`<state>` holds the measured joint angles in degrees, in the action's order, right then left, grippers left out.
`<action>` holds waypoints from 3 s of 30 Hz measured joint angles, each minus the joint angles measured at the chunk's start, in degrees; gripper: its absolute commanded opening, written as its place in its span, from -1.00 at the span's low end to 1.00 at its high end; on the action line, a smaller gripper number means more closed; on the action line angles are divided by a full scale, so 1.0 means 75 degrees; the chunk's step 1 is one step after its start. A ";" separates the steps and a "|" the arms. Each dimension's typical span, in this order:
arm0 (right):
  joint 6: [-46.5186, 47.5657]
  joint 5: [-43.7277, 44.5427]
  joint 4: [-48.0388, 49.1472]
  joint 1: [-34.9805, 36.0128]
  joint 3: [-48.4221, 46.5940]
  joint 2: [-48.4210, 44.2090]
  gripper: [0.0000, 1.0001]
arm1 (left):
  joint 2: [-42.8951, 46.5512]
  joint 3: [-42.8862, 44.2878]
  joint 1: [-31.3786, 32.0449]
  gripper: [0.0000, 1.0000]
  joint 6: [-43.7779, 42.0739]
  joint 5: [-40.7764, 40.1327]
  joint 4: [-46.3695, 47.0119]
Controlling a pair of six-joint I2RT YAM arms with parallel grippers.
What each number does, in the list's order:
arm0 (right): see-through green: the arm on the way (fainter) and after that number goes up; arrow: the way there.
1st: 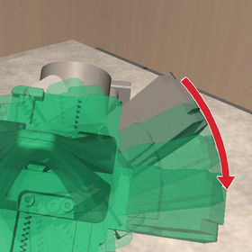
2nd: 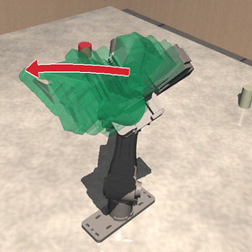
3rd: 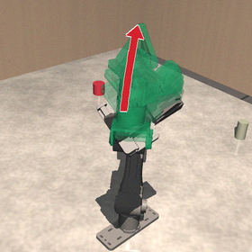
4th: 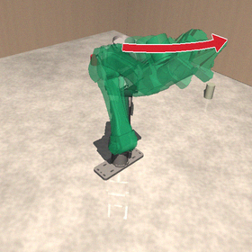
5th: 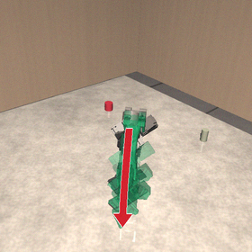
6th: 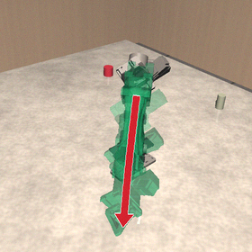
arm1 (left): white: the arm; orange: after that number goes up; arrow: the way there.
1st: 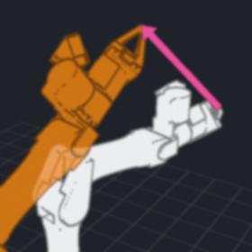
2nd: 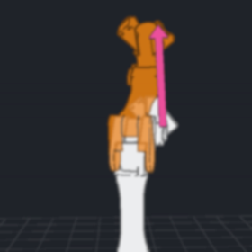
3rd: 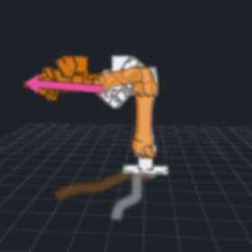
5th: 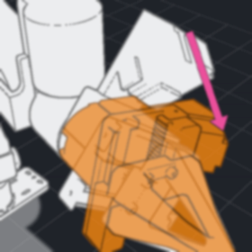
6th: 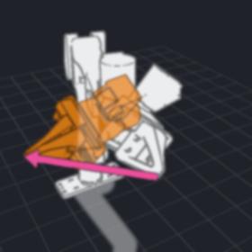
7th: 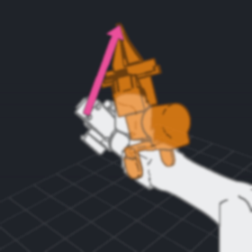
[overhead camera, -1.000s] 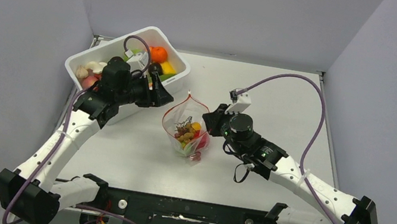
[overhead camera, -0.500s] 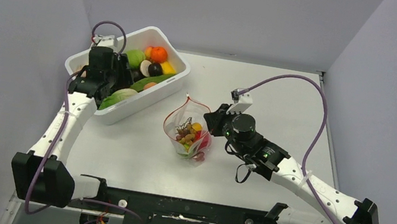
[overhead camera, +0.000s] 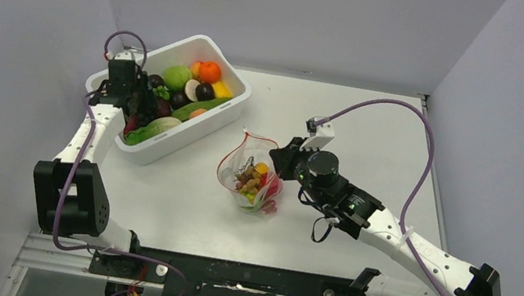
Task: Place the food in the zip-top bag and seal the zipper
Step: Pick up the fake fruit from the bin.
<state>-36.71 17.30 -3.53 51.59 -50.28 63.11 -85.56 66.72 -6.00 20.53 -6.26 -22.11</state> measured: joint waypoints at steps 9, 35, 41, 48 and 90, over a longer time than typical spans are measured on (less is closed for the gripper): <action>0.0035 -0.0003 0.0000 -0.0032 0.0000 -0.0009 -1.00 | -0.1212 0.0361 -0.0388 0.24 -0.0032 0.0154 0.0405; -0.0227 0.0035 -0.0169 -0.0015 0.0070 -0.0332 -1.00 | -0.2410 0.0638 -0.0606 0.15 -0.0102 0.0414 0.1122; -0.0265 0.0038 -0.0172 0.0047 0.0102 -0.0399 -1.00 | -0.2410 0.0612 -0.0606 -0.27 -0.0108 0.0455 0.1172; -0.0332 0.0067 -0.0175 0.0131 0.0192 -0.0516 -1.00 | -0.2407 0.0574 -0.0606 -0.44 -0.0114 0.0475 0.1180; -0.0367 0.0087 -0.0169 0.0335 0.0184 -0.0157 -1.00 | 0.1606 -0.0178 -0.0169 -0.61 0.0204 0.1151 0.0146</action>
<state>-39.46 17.96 -4.80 54.11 -48.90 61.93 -73.52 65.39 -7.27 22.06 2.37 -21.02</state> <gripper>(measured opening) 0.032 0.204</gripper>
